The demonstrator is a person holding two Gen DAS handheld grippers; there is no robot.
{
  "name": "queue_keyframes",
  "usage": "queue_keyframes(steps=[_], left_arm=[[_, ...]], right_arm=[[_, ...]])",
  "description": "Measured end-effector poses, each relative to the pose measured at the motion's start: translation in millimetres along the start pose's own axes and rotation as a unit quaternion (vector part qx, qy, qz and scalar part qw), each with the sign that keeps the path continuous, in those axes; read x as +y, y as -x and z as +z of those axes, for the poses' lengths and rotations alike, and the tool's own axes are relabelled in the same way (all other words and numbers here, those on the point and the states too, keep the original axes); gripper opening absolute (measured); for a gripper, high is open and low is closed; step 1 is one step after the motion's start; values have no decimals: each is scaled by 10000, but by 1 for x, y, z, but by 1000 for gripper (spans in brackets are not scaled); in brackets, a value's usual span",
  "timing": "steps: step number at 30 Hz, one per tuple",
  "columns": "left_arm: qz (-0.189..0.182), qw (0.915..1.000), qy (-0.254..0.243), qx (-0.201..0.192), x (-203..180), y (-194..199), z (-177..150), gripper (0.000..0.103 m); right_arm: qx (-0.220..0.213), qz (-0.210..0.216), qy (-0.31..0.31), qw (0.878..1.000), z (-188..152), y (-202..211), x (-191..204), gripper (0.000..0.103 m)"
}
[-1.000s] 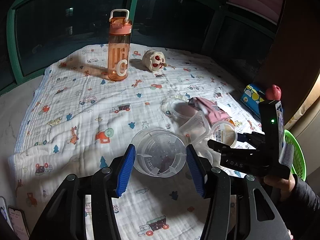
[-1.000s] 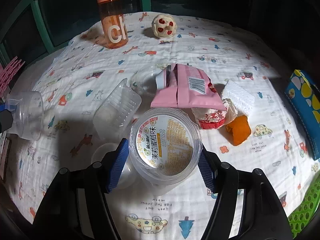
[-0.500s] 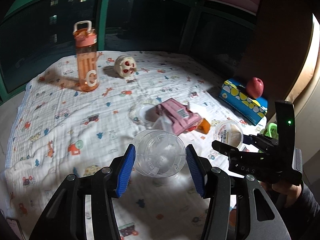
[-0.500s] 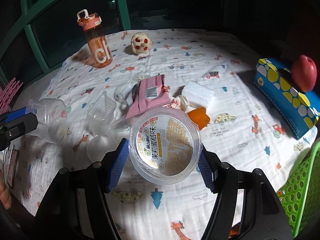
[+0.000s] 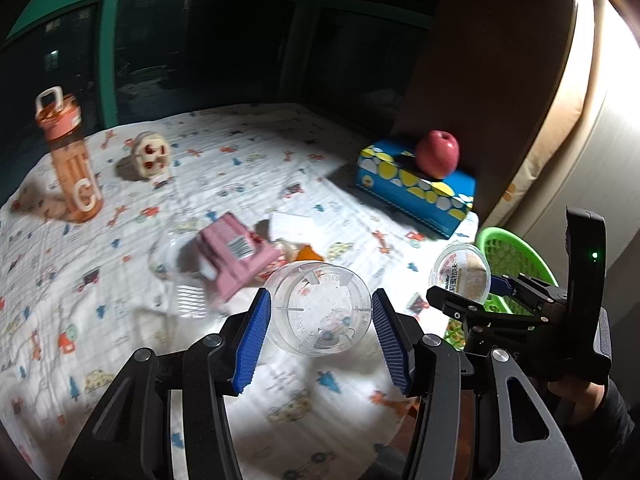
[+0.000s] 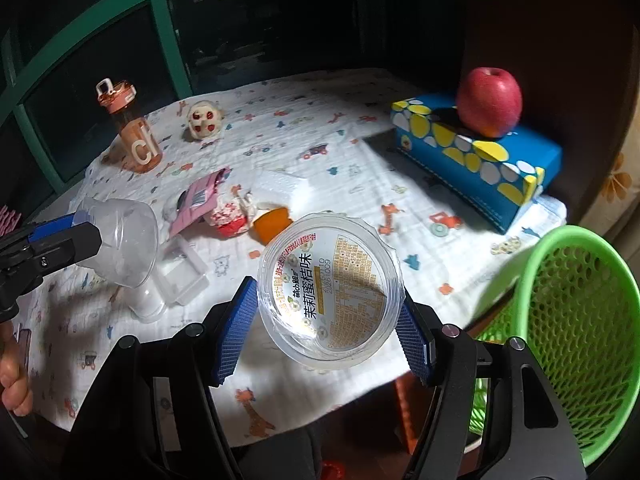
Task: Collect trash
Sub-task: 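Carry the clear cup with the left tool while the right tool carries the tub over the basket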
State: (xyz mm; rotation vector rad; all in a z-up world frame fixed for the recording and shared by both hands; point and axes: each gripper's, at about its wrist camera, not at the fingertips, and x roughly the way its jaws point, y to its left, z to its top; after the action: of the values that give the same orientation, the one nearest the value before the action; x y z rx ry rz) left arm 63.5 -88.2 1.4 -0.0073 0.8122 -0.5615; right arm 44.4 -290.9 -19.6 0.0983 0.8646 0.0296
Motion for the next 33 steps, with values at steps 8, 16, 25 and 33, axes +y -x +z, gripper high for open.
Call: queue_keyframes(steps=[8,16,25,33], left_arm=[[-452,9982,-386,85,-55,-21,15,50],[-919,9922,-824,194,-116,-43,27,46],[-1278,9839,-1212,313,-171,-64,38,39],[-1241,9846,-1152,428,-170,-77,42,39]], right_arm=[[-129,-460,-391,9981,-13,28,-59,66],[-155,-936,-810,9922,-31,54,-117,66],[-99,-1358,-1209,9833,-54,69,-168,66],[-42,-1414,-1415,9798,-69,71,-187,66]])
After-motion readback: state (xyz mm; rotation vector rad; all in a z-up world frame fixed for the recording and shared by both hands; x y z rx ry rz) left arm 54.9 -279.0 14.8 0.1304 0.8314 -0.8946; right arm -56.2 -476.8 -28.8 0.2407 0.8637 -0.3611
